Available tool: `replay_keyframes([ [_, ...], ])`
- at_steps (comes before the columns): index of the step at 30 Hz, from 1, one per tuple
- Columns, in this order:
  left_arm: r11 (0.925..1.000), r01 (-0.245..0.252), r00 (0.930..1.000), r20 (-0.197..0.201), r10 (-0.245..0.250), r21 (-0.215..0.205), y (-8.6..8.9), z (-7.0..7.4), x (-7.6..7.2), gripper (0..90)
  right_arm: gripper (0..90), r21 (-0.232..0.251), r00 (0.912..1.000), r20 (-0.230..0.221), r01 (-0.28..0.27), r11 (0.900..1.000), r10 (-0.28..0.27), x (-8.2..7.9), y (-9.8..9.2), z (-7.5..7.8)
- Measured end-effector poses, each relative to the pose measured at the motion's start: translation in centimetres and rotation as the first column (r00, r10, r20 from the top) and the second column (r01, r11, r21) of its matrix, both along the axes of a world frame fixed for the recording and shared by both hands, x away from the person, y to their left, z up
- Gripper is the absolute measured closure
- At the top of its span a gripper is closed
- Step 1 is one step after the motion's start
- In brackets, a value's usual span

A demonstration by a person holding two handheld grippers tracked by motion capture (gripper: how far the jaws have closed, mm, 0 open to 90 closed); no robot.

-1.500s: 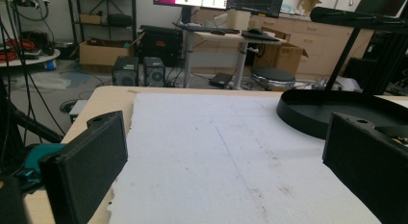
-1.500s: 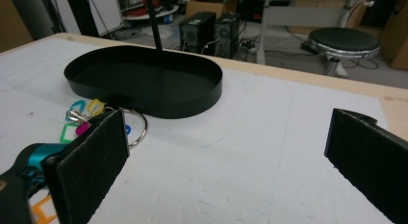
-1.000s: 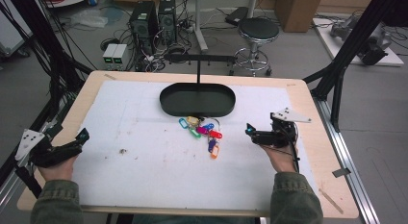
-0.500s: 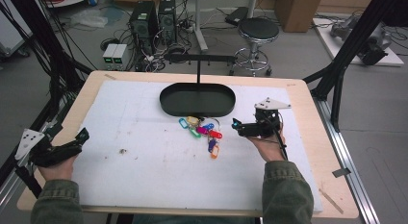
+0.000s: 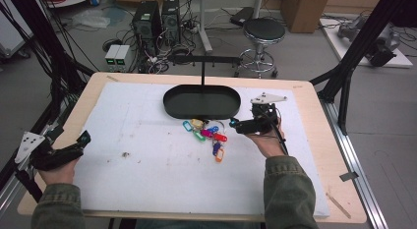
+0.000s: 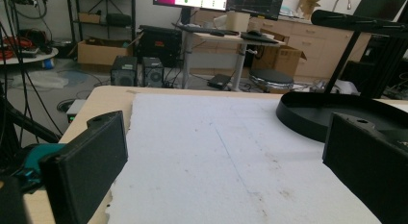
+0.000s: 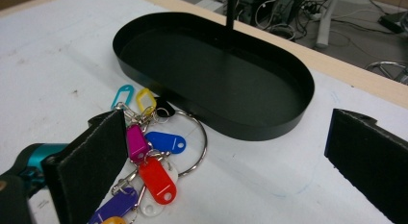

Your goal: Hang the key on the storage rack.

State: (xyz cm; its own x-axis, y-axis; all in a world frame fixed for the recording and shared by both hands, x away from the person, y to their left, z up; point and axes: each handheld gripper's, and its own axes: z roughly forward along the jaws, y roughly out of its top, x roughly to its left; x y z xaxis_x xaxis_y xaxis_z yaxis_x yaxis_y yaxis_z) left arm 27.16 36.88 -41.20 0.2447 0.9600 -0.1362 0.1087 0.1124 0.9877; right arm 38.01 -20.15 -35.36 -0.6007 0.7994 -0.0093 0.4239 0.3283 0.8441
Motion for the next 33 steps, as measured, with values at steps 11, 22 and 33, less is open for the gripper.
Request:
replay_keyframes([
  [11, 0.9991, 0.002, 1.0, -0.002, -0.002, 0.043, -0.3, 0.1, 0.0, 2.3, 0.6, -0.064, 0.9962, -0.033, -0.083, 0.995, 0.081, 2.0, 3.3, 0.9],
  [22, 0.9989, -0.001, 1.0, -0.006, 0.001, 0.046, -0.2, 0.1, 0.0, 2.3, 0.6, -0.092, 0.9896, -0.071, -0.131, 0.987, 0.125, 4.0, 5.6, 1.0],
  [33, 0.9991, -0.005, 1.0, -0.006, 0.005, 0.043, -0.1, 0.1, -0.1, 2.3, 0.6, -0.169, 0.9657, -0.185, -0.214, 0.962, 0.182, 6.0, 8.6, -0.8],
])
